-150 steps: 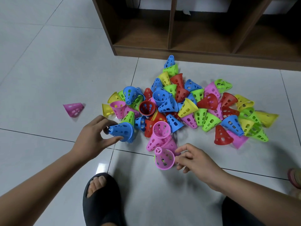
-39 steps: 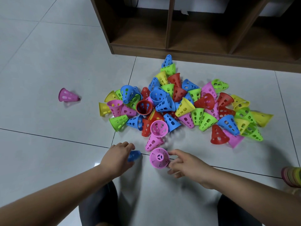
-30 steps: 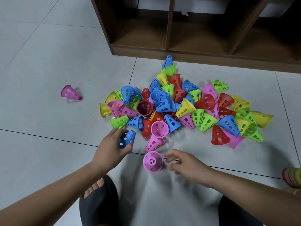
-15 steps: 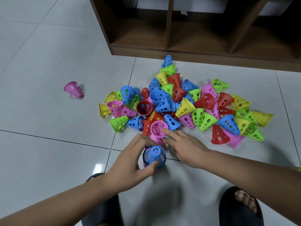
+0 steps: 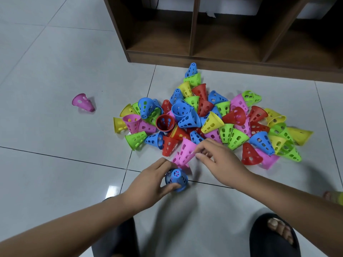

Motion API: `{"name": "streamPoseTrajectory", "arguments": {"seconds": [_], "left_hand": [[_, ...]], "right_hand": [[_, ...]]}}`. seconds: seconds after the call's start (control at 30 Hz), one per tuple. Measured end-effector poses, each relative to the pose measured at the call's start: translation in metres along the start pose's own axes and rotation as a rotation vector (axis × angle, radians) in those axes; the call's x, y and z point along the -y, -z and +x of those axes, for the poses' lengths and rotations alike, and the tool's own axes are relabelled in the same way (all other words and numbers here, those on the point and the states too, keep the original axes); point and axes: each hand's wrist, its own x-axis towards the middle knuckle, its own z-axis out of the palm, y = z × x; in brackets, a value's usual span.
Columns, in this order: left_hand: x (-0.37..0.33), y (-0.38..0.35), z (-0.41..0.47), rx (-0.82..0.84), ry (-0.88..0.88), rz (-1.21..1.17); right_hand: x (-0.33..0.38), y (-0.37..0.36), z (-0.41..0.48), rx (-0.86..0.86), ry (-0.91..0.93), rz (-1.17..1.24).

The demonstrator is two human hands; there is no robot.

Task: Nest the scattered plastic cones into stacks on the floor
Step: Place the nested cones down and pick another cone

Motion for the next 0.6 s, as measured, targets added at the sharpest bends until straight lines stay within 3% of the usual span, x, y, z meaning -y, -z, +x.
{"name": "streamPoseTrajectory", "arguments": {"seconds": [0.1,0.2,0.33,0.6], "left_hand": [[0.003,0.000,0.012,-0.022,0.021,-0.004],[0.003,-0.005,0.015,0.022,0.013,-0.024],[0.010,-0.008,0.004,0.056,-0.008,-0.065],[0.050,0.009,-0.004,0.023,0.032,0.100]], "right_hand": [[0.021,0.003,-0.003,-0.038,-0.179,0.338],[0.031,0.007,-0.006,-0.073,-0.226,0.550],[0.035,0.004,-0.014,0.008,-0.327,0.836],[0.038,-0.016,-0.027,0.204,-0.485,0.956]]}}
